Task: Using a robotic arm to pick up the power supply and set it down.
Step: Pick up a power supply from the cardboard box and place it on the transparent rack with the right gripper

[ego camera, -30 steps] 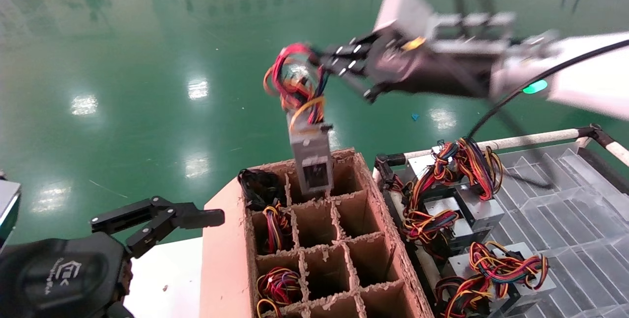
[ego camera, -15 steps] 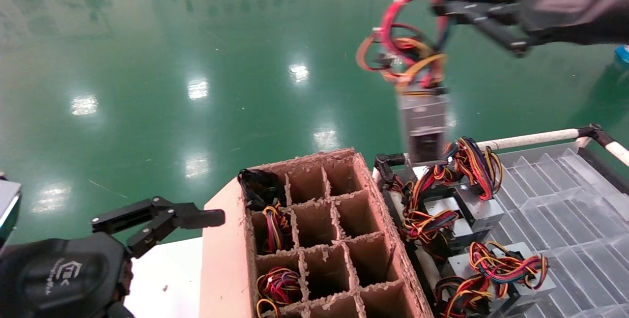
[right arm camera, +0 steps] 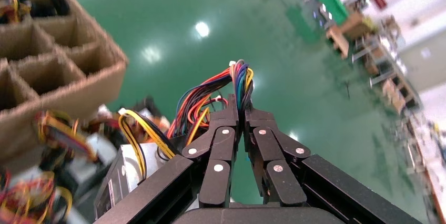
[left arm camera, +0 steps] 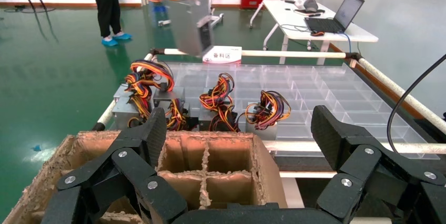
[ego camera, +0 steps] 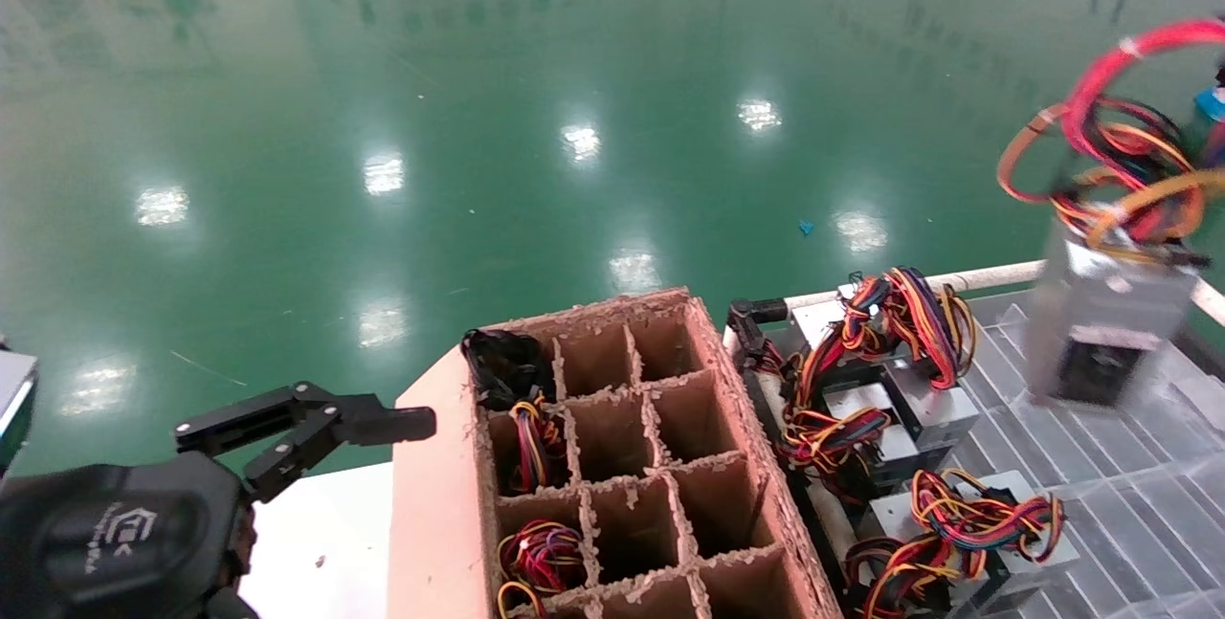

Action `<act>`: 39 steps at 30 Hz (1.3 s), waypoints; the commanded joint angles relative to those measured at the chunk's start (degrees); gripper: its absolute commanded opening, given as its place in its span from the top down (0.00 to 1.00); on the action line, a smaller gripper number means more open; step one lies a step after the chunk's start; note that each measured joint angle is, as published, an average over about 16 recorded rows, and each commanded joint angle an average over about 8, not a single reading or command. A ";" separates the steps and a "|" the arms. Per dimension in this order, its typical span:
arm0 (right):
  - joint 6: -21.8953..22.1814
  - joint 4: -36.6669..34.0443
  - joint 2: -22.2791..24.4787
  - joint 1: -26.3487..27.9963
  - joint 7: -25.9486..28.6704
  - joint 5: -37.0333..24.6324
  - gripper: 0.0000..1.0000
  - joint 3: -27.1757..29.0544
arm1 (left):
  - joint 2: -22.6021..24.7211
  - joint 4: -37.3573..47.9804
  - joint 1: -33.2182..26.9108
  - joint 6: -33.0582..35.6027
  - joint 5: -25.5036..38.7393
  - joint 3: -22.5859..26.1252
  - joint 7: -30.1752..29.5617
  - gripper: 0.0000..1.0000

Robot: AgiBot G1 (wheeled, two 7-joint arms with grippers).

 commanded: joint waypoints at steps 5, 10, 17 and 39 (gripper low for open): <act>-1.20 0.26 6.49 -3.40 -0.97 1.66 1.00 0.28 | 0.00 0.00 0.00 0.00 0.00 0.00 0.00 0.00; -3.49 -1.10 9.69 -5.87 -2.68 3.27 1.00 -0.55 | 0.00 0.00 0.00 0.00 0.00 0.01 0.00 0.00; -7.01 -3.75 12.93 -8.19 -4.65 4.43 1.00 -2.00 | 0.00 0.00 0.00 0.00 -0.01 0.01 0.01 0.00; -9.82 -6.59 18.08 -16.07 -6.76 13.47 1.00 -9.20 | -0.01 0.00 -0.01 -0.01 -0.02 0.02 0.01 0.00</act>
